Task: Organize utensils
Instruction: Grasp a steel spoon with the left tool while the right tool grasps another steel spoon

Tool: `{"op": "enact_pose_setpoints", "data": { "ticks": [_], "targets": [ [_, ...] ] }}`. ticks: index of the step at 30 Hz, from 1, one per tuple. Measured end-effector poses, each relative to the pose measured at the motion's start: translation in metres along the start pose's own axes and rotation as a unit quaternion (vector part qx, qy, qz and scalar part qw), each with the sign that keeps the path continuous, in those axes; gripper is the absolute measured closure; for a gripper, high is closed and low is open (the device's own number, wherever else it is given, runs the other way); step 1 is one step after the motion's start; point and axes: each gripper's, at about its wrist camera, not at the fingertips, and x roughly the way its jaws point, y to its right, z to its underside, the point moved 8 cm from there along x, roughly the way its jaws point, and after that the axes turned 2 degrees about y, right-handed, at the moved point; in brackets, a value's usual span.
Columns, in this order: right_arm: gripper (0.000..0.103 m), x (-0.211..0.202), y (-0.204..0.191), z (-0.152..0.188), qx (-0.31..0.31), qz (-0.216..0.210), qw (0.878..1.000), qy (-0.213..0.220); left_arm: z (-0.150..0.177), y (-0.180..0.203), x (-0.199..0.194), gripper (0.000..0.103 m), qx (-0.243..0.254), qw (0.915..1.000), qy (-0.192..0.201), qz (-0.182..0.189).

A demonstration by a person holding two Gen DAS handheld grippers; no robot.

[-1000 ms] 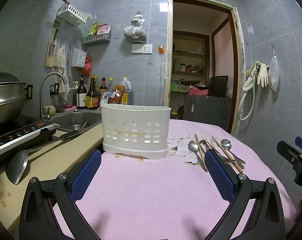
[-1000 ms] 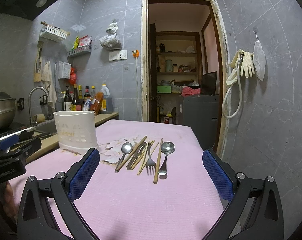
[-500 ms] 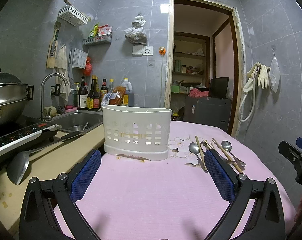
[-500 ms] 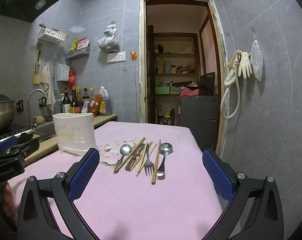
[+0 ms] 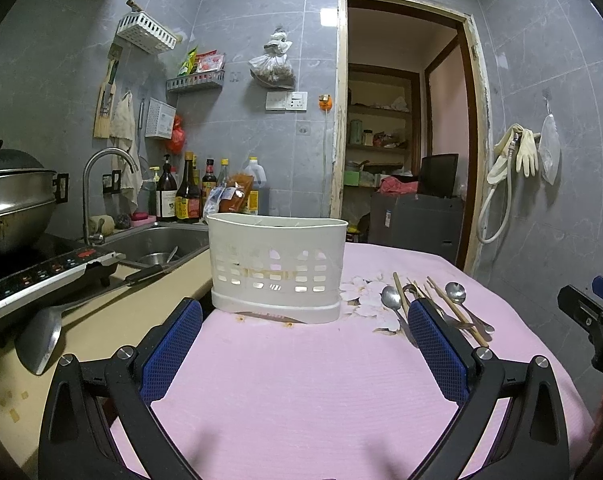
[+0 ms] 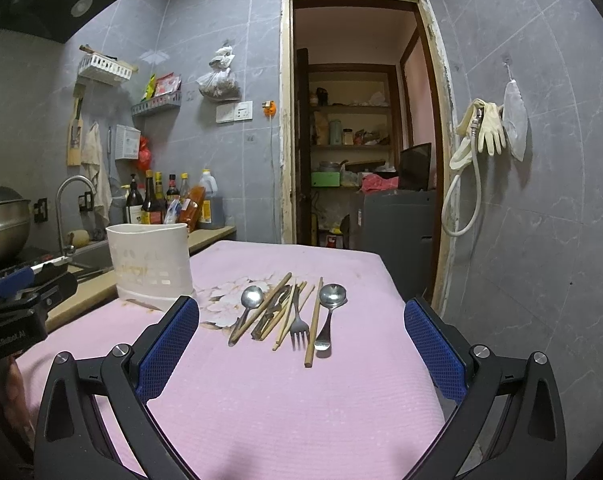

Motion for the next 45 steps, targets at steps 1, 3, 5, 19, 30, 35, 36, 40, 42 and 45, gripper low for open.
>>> {"op": "enact_pose_setpoints", "data": {
  "ticks": [1, 3, 5, 19, 30, 35, 36, 40, 42, 45],
  "targets": [
    [0.0, 0.0, 0.0, 0.0, -0.001, 0.0, 1.0, 0.0, -0.001, -0.001, 0.001, 0.002, -0.001, 1.0, 0.0, -0.001],
    [0.0, 0.001, 0.001, -0.002, -0.002, -0.001, 1.0, 0.001, -0.005, -0.002, 0.002, 0.002, -0.004, 1.0, -0.001, 0.002],
    [0.0, 0.002, 0.003, -0.006, -0.003, -0.006, 1.0, 0.004, -0.009, -0.002, 0.004, 0.002, -0.006, 1.0, -0.001, 0.004],
    [0.0, 0.039, 0.042, -0.046, -0.032, -0.006, 0.999, 0.01, -0.047, 0.024, 0.052, 0.002, 0.004, 0.9966, -0.052, 0.064],
    [0.0, 0.102, 0.052, -0.052, -0.049, -0.064, 0.995, -0.06, -0.05, 0.073, 0.09, 0.002, 0.079, 0.9826, -0.123, 0.114],
    [0.0, 0.137, 0.058, -0.049, -0.027, -0.081, 0.992, -0.095, -0.042, 0.087, 0.113, 0.002, 0.083, 0.9788, -0.141, 0.123],
    [0.0, 0.144, 0.059, -0.047, -0.022, -0.083, 0.991, -0.103, -0.039, 0.091, 0.119, 0.002, 0.086, 0.9776, -0.146, 0.125],
    [0.006, 0.172, 0.069, -0.03, 0.019, -0.1, 0.984, -0.149, -0.02, 0.106, 0.142, 0.006, 0.088, 0.9735, -0.157, 0.141],
    [0.013, 0.183, 0.074, -0.02, 0.029, -0.094, 0.981, -0.167, -0.008, 0.111, 0.155, 0.021, 0.093, 0.9708, -0.169, 0.143],
    [0.021, 0.198, 0.079, -0.008, 0.041, -0.092, 0.976, -0.191, 0.01, 0.112, 0.177, 0.036, 0.089, 0.9645, -0.202, 0.146]
  ]
}}
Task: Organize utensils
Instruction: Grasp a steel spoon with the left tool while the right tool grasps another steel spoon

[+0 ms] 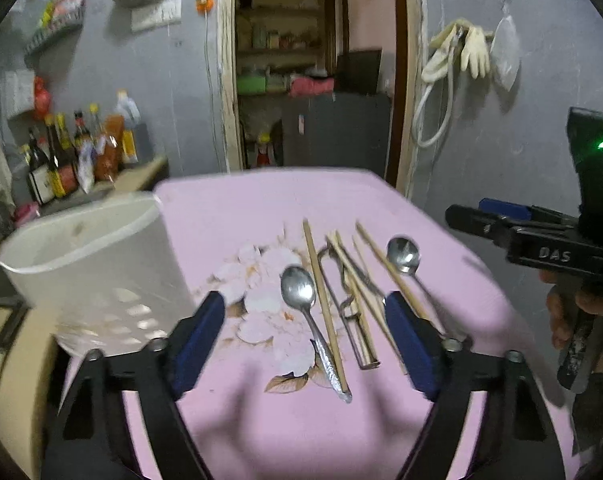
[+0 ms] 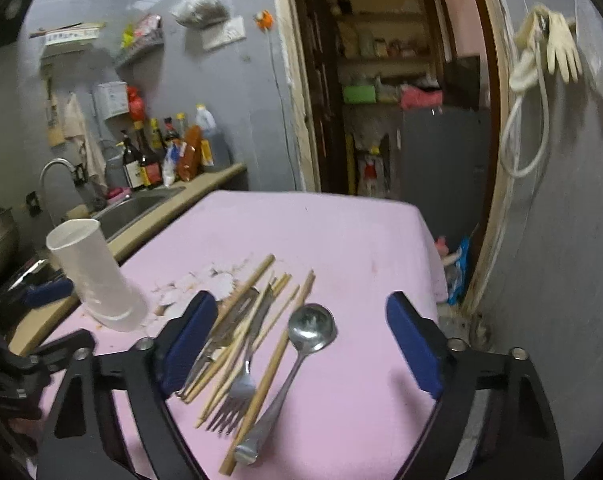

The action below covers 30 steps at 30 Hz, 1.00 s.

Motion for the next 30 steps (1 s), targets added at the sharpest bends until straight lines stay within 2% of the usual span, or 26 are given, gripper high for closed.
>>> {"op": "enact_pose_setpoints", "data": {
  "ticks": [4, 7, 9, 12, 15, 19, 26, 30],
  "targets": [
    [0.036, 0.017, 0.006, 0.013, -0.011, 0.014, 0.999, -0.034, 0.011, -0.013, 0.036, 0.052, -0.031, 0.9972, -0.068, 0.001],
    [0.049, 0.029, 0.005, 0.024, -0.031, 0.029, 0.997, -0.061, 0.011, -0.016, 0.05, 0.058, -0.04, 0.9954, -0.087, 0.009],
    [0.052, 0.036, 0.005, 0.029, -0.036, 0.029, 0.996, -0.078, 0.009, -0.018, 0.058, 0.06, -0.032, 0.9954, -0.089, 0.008],
    [0.053, 0.047, 0.005, 0.036, -0.039, 0.027, 0.994, -0.101, 0.008, -0.02, 0.071, 0.062, -0.024, 0.9949, -0.097, 0.007],
    [0.054, 0.054, 0.006, 0.041, -0.039, 0.026, 0.992, -0.119, 0.011, -0.021, 0.085, 0.072, -0.024, 0.9929, -0.116, 0.011],
    [0.056, 0.065, 0.004, 0.042, -0.043, 0.026, 0.988, -0.144, 0.012, -0.027, 0.094, 0.073, -0.037, 0.9917, -0.122, 0.016],
    [0.06, 0.079, -0.005, 0.04, -0.072, 0.031, 0.984, -0.159, 0.014, -0.035, 0.106, 0.073, -0.069, 0.9864, -0.147, 0.028],
    [0.06, 0.084, -0.008, 0.039, -0.078, 0.025, 0.983, -0.163, 0.01, -0.036, 0.108, 0.075, -0.082, 0.9857, -0.144, 0.033]
  ]
}}
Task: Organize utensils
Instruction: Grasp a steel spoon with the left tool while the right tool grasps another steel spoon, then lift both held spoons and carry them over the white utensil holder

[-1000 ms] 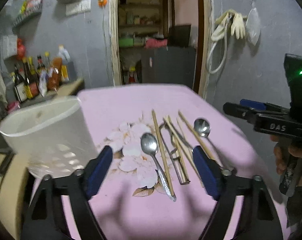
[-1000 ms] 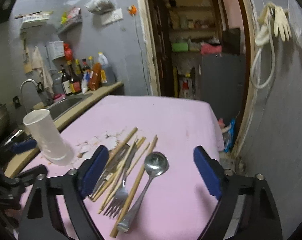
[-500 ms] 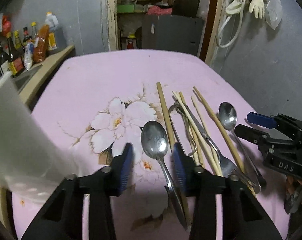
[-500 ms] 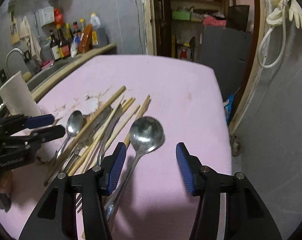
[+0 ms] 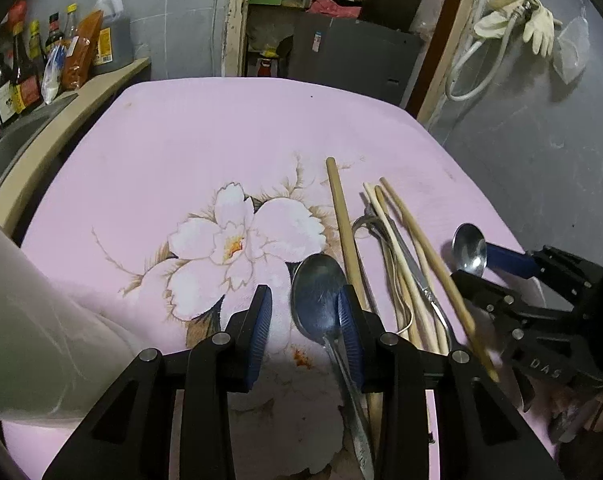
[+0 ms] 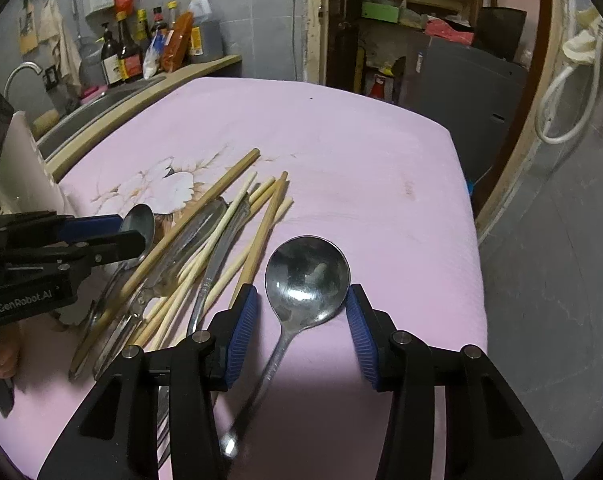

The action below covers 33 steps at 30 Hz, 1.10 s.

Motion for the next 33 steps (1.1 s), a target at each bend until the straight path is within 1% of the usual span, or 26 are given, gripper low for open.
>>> {"op": "enact_pose_setpoints", "data": {
  "ticks": [4, 6, 7, 9, 11, 16, 21, 24, 27, 28, 29, 31, 33],
  "targets": [
    [0.06, 0.003, 0.002, -0.002, 0.016, -0.014, 1.0, 0.0, -0.004, -0.003, 0.004, 0.081, -0.016, 0.9998, -0.002, 0.012],
    [0.06, 0.004, 0.004, -0.002, 0.026, -0.021, 0.999, 0.0, -0.004, -0.002, 0.004, 0.086, -0.016, 0.9997, -0.001, 0.019],
    [0.06, 0.005, 0.005, -0.002, 0.028, -0.022, 0.999, 0.001, -0.004, -0.001, 0.004, 0.087, -0.016, 0.9996, -0.001, 0.024],
    [0.061, 0.005, 0.003, -0.004, 0.03, -0.02, 0.999, 0.002, -0.004, 0.001, 0.004, 0.094, -0.015, 0.9994, -0.002, 0.03],
    [0.064, 0.005, 0.003, -0.004, 0.032, -0.02, 0.999, 0.005, -0.004, 0.003, 0.005, 0.097, -0.015, 0.9991, -0.004, 0.039],
    [0.064, 0.007, 0.001, -0.006, 0.039, -0.024, 0.999, 0.006, -0.006, 0.004, 0.007, 0.099, -0.018, 0.9991, -0.004, 0.037],
    [0.064, 0.009, -0.003, -0.007, 0.031, -0.018, 0.999, 0.007, -0.007, 0.007, 0.004, 0.102, -0.017, 0.9988, 0.003, 0.045],
    [0.064, 0.006, -0.003, -0.007, 0.03, -0.02, 0.999, 0.014, -0.009, 0.01, -0.005, 0.103, -0.01, 0.9988, 0.026, 0.04],
    [0.064, -0.002, -0.004, -0.008, 0.031, -0.027, 0.998, 0.036, -0.011, 0.013, -0.019, 0.103, 0.0, 0.9976, 0.063, 0.03],
    [0.065, -0.007, -0.005, -0.01, 0.028, -0.028, 0.998, 0.05, -0.013, 0.016, -0.027, 0.103, 0.006, 0.9962, 0.083, 0.026],
    [0.065, -0.011, -0.007, -0.011, 0.025, -0.028, 0.997, 0.061, -0.012, 0.017, -0.032, 0.103, 0.01, 0.9952, 0.095, 0.024],
    [0.065, -0.019, -0.01, -0.014, 0.018, -0.025, 0.996, 0.082, -0.013, 0.023, -0.047, 0.103, 0.023, 0.9909, 0.131, 0.017],
    [0.065, -0.029, -0.014, -0.015, 0.004, -0.018, 0.994, 0.107, -0.014, 0.027, -0.055, 0.103, 0.032, 0.9874, 0.155, 0.009]
  ]
}}
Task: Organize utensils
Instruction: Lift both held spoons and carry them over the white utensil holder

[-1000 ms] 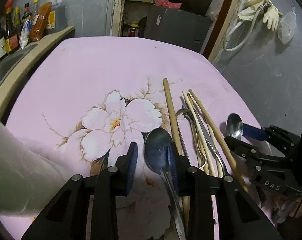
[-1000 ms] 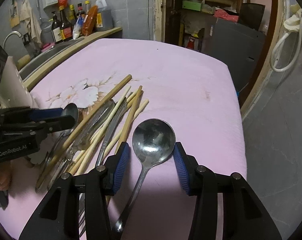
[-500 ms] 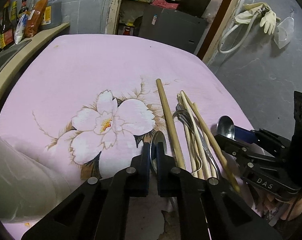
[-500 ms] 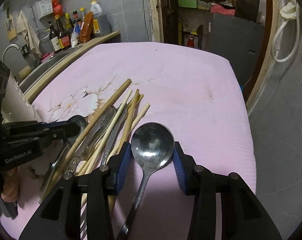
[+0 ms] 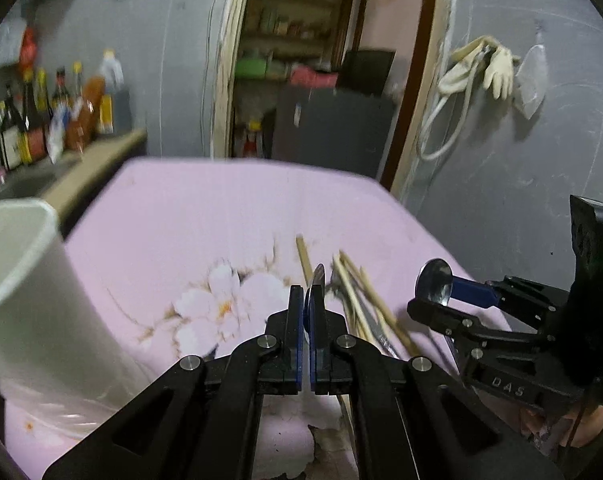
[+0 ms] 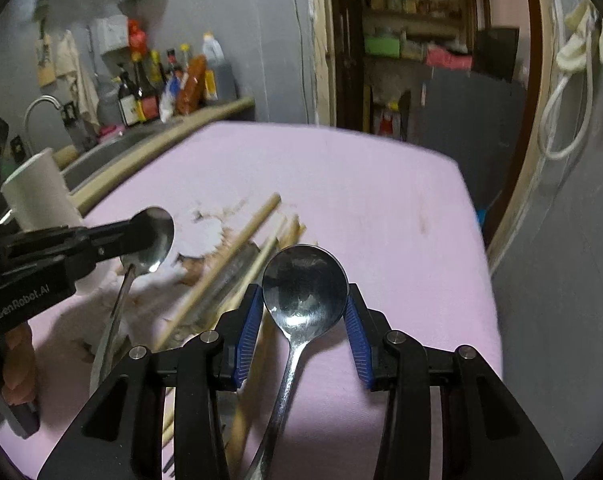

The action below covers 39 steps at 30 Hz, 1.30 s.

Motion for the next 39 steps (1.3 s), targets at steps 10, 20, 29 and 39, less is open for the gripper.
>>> {"op": "enact_pose_setpoints", "data": {
  "ticks": [10, 20, 29, 39],
  "targets": [
    [0.065, -0.034, -0.022, -0.013, -0.059, 0.028, 0.992, 0.106, -0.017, -0.002, -0.042, 0.103, -0.003, 0.9937, 0.105, -0.04],
    [0.065, -0.054, -0.035, -0.017, -0.093, 0.05, 0.98, 0.166, -0.028, -0.02, -0.071, 0.103, -0.031, 0.9853, 0.157, -0.06],
    [0.065, -0.078, -0.031, -0.025, -0.071, 0.042, 0.974, 0.212, -0.043, -0.025, -0.102, 0.103, -0.041, 0.9789, 0.188, -0.07],
    [0.098, -0.075, -0.041, -0.04, -0.064, 0.029, 0.976, 0.205, -0.062, -0.062, -0.145, 0.103, -0.07, 0.9716, 0.205, -0.094]
  ]
}}
